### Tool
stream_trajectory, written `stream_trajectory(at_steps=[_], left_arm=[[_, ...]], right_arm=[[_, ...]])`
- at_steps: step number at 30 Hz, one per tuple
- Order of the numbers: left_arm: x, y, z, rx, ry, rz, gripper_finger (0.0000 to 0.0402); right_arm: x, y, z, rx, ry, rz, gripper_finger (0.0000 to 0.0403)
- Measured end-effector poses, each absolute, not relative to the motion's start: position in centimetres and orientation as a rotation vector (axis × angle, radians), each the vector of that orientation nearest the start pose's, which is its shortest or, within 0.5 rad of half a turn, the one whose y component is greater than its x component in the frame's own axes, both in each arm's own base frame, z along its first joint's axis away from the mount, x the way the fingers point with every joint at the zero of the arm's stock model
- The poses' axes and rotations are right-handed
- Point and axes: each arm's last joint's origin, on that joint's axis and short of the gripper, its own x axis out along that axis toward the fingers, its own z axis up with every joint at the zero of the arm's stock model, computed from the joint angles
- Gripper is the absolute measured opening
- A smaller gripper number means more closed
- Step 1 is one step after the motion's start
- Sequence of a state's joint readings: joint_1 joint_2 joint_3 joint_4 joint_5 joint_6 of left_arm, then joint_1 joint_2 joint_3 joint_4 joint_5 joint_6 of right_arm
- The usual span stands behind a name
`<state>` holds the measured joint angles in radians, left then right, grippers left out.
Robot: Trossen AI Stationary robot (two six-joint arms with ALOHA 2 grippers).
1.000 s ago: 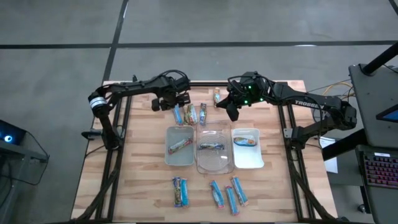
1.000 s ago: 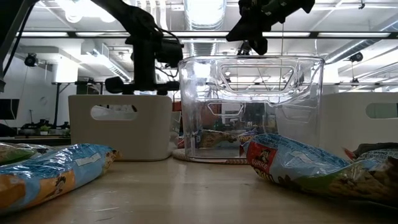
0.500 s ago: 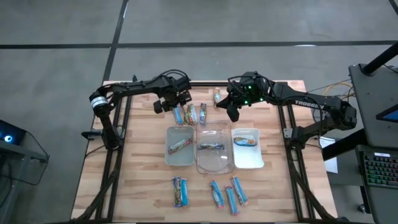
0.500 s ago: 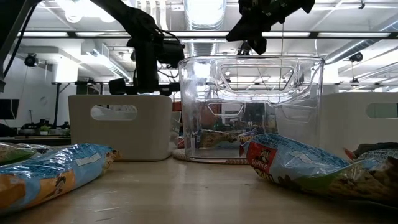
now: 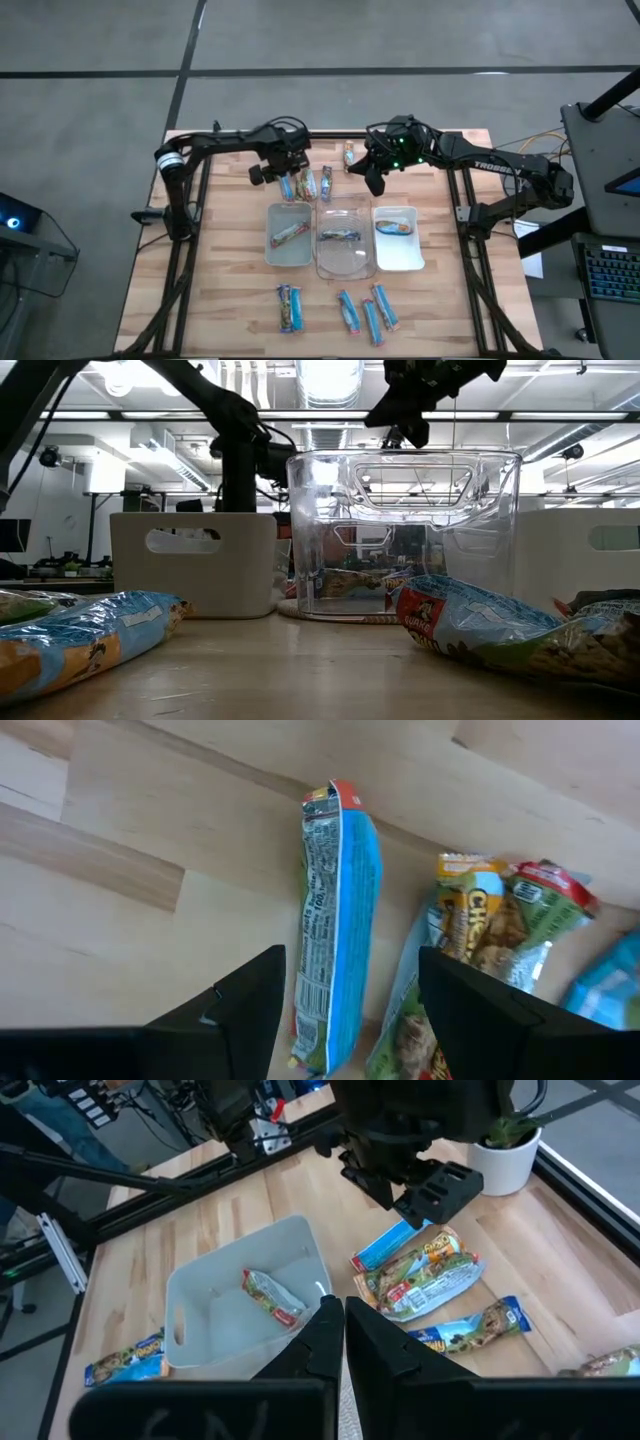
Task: Pick and place Granola Bars by type
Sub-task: Put the red granola bar into the gray bin
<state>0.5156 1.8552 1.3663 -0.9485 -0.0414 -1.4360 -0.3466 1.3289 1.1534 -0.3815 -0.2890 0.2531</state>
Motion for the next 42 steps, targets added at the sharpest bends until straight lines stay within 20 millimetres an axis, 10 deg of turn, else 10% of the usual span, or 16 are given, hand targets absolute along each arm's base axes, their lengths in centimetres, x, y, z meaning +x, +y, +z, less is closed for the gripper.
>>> stream_trajectory(at_steps=[42], left_arm=[[31.2,18.4,17.0,-1.465,0.901,1.468,0.021]], right_arm=[[27.5,-9.1,32.5,0.403,0.528,-0.119,0.0008]])
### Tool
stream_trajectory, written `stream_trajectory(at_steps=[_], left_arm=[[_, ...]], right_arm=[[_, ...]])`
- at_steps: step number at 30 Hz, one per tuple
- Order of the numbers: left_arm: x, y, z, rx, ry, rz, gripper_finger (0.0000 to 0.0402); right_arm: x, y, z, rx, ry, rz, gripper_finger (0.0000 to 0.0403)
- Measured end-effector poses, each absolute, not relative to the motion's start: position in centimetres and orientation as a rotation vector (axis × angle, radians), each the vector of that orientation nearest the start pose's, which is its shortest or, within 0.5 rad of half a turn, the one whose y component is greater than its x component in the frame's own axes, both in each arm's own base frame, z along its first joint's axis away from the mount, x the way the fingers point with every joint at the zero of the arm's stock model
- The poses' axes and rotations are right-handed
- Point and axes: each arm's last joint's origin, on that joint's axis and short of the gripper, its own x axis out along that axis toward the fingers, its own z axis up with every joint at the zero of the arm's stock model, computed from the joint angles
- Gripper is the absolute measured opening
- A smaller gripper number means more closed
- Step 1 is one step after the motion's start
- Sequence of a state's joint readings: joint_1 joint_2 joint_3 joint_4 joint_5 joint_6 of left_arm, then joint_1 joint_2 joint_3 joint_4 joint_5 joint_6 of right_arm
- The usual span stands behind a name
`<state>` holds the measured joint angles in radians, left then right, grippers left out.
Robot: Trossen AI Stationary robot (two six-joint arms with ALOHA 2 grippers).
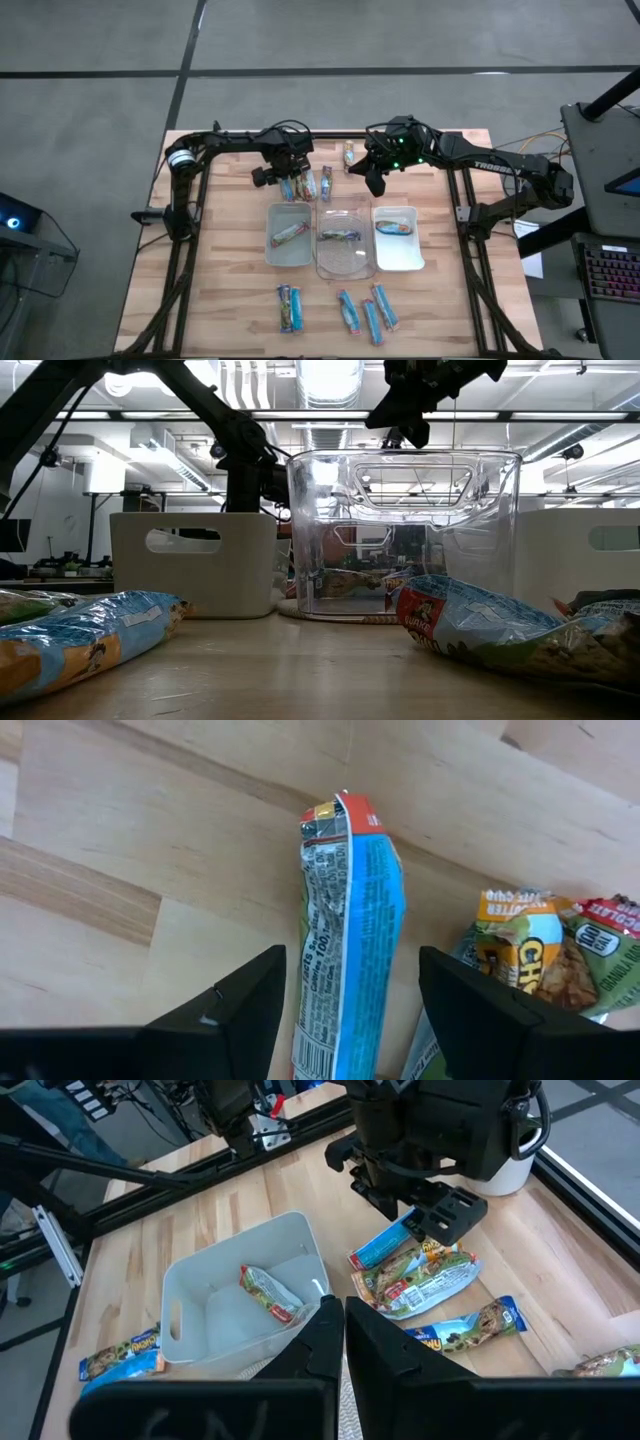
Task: Pick and place Granola Bars by type
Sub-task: Put the red granola bar into the gray bin
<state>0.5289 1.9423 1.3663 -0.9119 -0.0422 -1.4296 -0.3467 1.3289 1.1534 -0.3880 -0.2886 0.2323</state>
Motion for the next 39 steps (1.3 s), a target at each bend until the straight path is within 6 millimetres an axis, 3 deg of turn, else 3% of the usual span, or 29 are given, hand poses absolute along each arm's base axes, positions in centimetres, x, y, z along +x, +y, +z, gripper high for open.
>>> stream_trajectory(at_steps=[12,21,33,39], left_arm=[[31.19,18.37,17.0,-1.464,0.902,1.467,0.0209],[30.65,17.93,16.01,-1.492,0.935,1.475,0.0178],[30.91,18.05,16.21,-1.5,0.922,1.45,0.017],[30.93,18.02,16.21,-1.512,0.929,1.439,0.014]], right_arm=[[27.48,-9.05,32.51,0.405,0.528,-0.12,0.0009],[27.48,-9.05,32.52,0.405,0.527,-0.12,0.0008],[27.49,-9.05,32.52,0.405,0.527,-0.12,0.0009],[27.49,-9.05,32.53,0.405,0.526,-0.12,0.0009]])
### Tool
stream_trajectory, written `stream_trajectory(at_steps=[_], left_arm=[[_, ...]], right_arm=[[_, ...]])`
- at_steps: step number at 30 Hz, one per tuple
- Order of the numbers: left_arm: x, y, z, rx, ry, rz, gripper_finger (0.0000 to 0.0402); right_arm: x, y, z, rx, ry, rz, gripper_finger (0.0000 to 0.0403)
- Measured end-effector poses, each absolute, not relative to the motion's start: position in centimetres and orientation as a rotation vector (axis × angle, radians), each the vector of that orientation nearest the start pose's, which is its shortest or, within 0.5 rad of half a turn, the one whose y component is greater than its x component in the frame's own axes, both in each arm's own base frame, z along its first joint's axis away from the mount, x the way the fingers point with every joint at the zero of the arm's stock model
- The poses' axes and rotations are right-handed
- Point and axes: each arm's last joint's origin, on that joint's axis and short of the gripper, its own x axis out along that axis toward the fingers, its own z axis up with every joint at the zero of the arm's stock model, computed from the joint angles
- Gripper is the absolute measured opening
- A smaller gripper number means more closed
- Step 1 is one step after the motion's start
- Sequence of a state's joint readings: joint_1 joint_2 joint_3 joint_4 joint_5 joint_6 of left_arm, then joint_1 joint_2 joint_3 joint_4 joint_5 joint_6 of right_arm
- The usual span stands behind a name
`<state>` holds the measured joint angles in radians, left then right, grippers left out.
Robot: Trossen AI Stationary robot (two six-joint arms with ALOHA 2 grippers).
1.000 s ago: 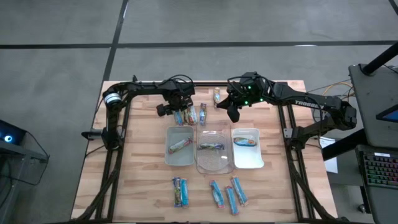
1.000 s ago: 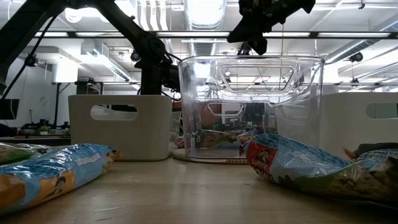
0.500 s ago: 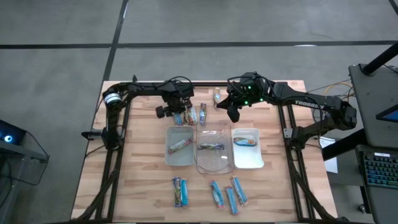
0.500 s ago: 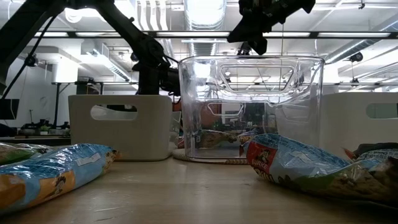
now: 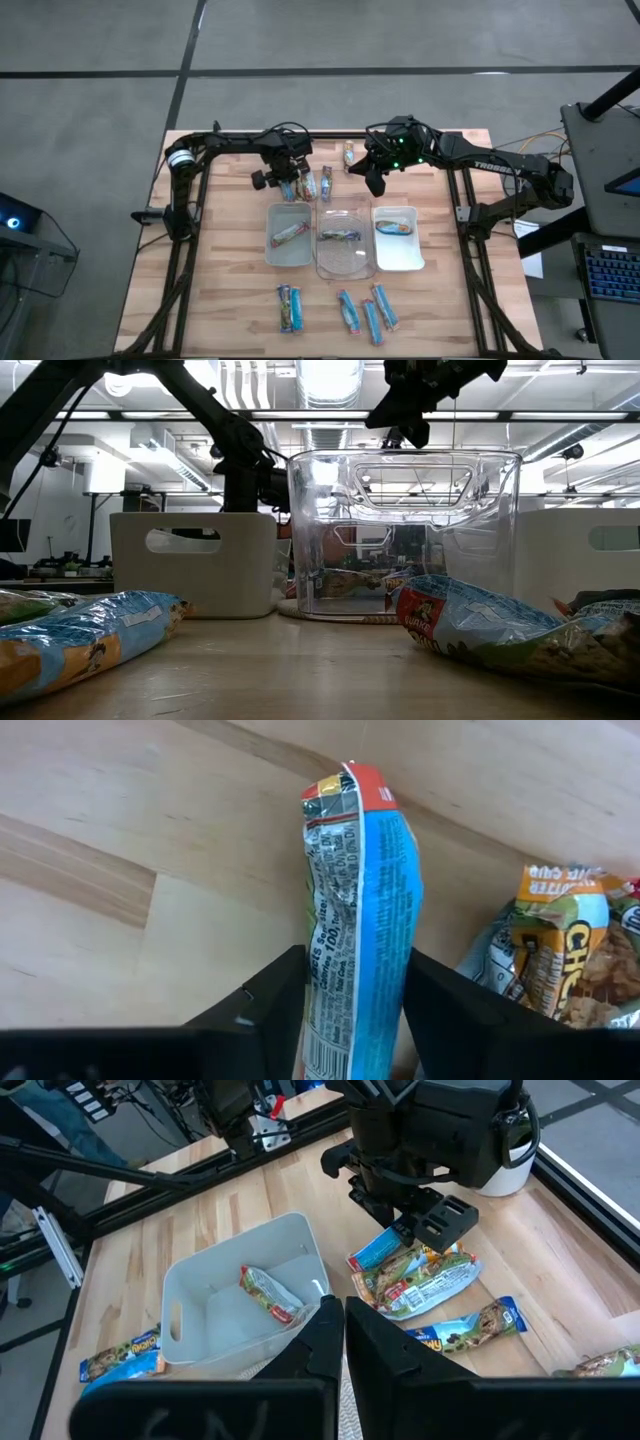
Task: Pick and place Granola Bars by type
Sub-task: Put the red granola bar into the gray bin
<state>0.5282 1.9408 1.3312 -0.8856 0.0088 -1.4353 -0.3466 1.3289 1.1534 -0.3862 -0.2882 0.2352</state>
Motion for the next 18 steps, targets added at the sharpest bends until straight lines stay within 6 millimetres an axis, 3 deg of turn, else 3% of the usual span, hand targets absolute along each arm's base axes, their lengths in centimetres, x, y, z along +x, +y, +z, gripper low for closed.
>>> stream_trajectory(at_steps=[9,18], left_arm=[[30.93,17.99,16.19,-1.518,0.935,1.432,0.0096],[30.95,17.99,16.18,-1.521,0.936,1.427,0.0078]], right_arm=[[27.49,-9.06,32.53,0.401,0.526,-0.119,0.0009],[27.5,-9.06,32.54,0.401,0.525,-0.119,0.0008]])
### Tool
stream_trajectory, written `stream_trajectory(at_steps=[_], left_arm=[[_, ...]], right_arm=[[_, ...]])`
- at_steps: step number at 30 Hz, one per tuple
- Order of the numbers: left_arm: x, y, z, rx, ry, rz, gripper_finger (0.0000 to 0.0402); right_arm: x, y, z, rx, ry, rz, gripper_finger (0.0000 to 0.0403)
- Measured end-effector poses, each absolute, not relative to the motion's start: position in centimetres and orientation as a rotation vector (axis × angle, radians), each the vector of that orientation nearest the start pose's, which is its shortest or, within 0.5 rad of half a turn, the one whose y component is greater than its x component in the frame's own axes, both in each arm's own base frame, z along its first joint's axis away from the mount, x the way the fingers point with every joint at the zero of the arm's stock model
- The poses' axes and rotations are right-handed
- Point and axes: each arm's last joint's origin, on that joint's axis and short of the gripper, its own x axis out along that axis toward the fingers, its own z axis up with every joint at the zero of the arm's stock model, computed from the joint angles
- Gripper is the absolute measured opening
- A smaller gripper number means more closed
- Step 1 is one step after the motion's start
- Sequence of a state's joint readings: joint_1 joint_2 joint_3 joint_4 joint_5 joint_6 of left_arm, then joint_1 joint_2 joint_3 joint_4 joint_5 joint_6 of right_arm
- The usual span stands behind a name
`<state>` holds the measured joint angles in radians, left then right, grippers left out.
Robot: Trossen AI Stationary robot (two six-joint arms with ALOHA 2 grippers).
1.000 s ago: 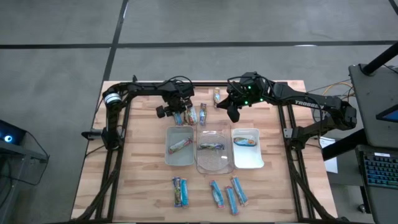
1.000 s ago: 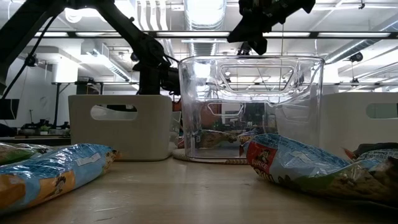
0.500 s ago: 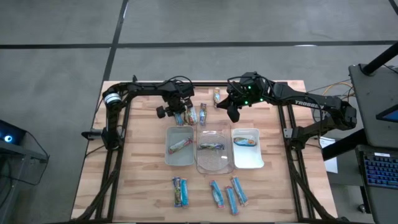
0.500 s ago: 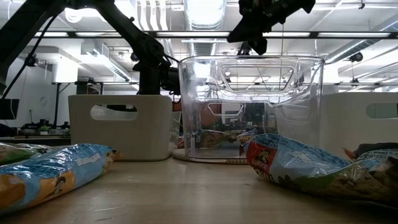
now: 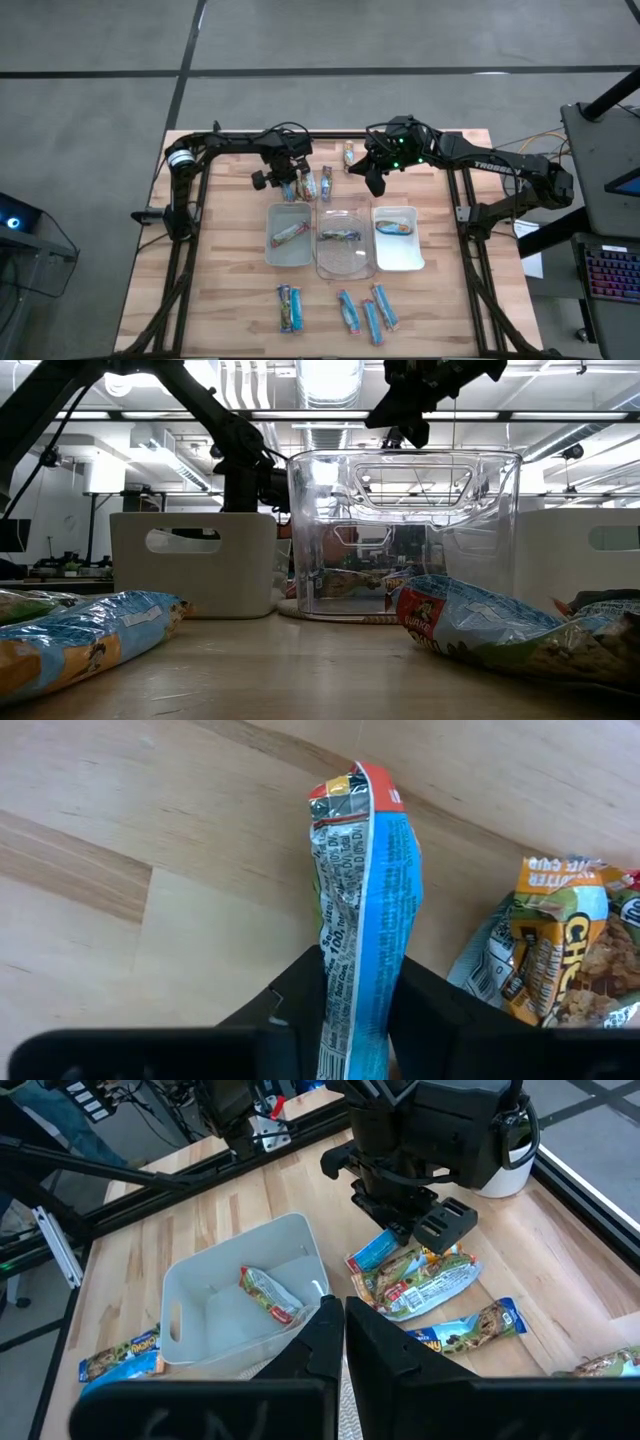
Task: Pick and place Granola Bars by type
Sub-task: Put the red granola bar into the gray bin
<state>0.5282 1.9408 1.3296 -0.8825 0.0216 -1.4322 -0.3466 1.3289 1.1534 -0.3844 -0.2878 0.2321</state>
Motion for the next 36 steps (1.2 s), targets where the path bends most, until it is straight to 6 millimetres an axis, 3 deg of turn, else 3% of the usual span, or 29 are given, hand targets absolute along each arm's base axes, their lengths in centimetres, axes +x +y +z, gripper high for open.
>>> stream_trajectory(at_steps=[11,19,29,36], left_arm=[[31.5,18.3,17.7,-1.493,0.918,1.365,0.0078],[30.7,18.1,19.6,-1.444,0.957,1.341,0.0078],[29.9,17.6,24.9,-1.355,0.916,1.193,0.0078],[29.9,16.8,29.3,-1.246,0.903,0.965,0.0078]], right_arm=[[27.5,-9.1,32.5,0.401,0.524,-0.12,0.0008],[27.5,-9.1,32.5,0.403,0.525,-0.121,0.0009],[27.5,-9.1,32.6,0.4,0.522,-0.12,0.0009],[27.5,-9.1,32.5,0.397,0.526,-0.119,0.0009]])
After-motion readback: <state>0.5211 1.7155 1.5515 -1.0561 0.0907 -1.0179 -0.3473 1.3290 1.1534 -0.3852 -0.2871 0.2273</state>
